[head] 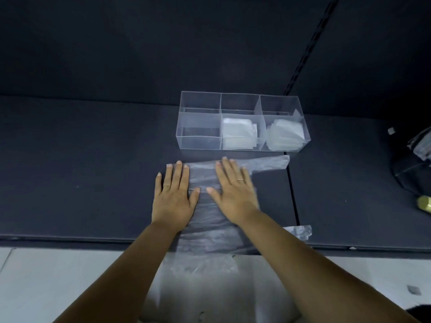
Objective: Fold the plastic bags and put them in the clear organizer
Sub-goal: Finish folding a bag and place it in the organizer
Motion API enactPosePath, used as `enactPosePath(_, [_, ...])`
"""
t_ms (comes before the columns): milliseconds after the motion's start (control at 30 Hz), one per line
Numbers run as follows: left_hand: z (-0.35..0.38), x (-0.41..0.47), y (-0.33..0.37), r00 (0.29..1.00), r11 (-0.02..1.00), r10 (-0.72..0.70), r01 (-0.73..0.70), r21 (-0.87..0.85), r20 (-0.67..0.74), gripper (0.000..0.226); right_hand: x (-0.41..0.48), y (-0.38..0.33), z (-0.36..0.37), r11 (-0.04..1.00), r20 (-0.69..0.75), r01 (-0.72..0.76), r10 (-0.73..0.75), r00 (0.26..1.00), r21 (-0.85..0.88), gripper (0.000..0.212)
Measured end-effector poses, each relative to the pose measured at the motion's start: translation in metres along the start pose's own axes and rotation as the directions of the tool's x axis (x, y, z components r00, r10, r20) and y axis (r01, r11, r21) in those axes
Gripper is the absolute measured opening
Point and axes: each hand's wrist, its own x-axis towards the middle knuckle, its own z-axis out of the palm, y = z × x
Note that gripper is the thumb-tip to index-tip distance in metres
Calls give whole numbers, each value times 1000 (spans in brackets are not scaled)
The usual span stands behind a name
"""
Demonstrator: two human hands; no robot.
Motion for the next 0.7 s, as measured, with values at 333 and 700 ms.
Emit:
enactPosePath(333, [-16,-6,-1,998,999,6,-3,-46,69,73,-34,114,-28,918,-92,-385,376,922,-101,71])
enactPosePath(700, [-9,-118,-33,768,777,627,-605,174,-129,51,-143,-18,20,974,-166,207,-189,968,96,65])
